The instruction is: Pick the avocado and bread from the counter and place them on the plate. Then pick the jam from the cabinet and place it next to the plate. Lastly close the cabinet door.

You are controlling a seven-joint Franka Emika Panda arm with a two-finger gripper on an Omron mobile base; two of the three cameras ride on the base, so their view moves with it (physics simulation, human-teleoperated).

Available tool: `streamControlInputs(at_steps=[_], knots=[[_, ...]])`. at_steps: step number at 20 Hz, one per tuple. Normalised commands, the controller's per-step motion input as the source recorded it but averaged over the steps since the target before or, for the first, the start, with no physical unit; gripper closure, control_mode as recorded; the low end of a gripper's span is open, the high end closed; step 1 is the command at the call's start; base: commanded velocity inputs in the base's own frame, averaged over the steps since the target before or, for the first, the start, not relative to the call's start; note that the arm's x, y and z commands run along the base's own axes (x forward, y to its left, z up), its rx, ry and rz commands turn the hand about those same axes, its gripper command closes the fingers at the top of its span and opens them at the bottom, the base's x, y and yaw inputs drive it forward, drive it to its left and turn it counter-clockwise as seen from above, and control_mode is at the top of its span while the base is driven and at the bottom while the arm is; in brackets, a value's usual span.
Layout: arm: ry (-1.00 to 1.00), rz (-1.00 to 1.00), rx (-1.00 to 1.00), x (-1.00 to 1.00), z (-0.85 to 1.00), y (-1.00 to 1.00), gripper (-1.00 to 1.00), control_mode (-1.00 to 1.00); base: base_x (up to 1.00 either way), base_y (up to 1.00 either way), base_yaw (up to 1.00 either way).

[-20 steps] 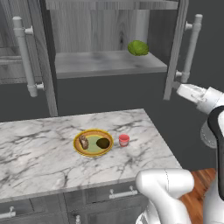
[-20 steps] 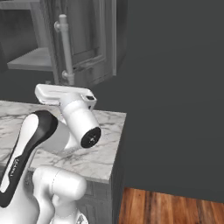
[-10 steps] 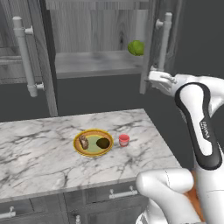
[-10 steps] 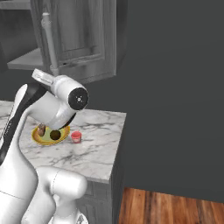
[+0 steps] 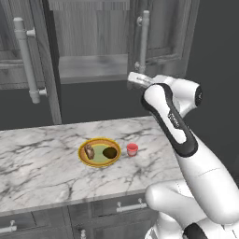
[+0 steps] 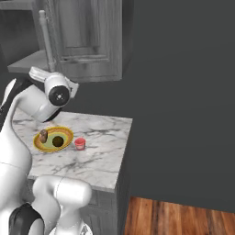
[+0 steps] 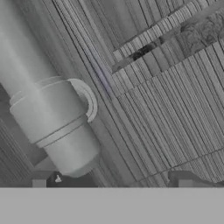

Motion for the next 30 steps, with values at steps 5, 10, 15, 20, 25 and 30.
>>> streamControlInputs(at_steps=[5,10,15,20,25,30], knots=[[-0.05,-0.15,0.0,1.0,-0.12,0.66,-1.0,-1.0,0.0,0.0,0.0],[0.0,-0.18,-0.04,1.0,0.0,0.52,-1.0,-1.0,0.0,0.0,0.0],[0.0,-0.14,-0.04,0.35,0.0,0.22,-1.0,-1.0,0.0,0.0,0.0],[0.02,-0.02,-0.03,-0.88,0.0,0.06,-1.0,-1.0,0.0,0.0,0.0],[-0.01,0.0,0.0,-1.0,0.5,0.0,-1.0,-1.0,0.0,0.0,0.0],[0.1,0.0,-0.02,-0.99,0.95,0.0,-1.0,-1.0,0.0,0.0,0.0]])
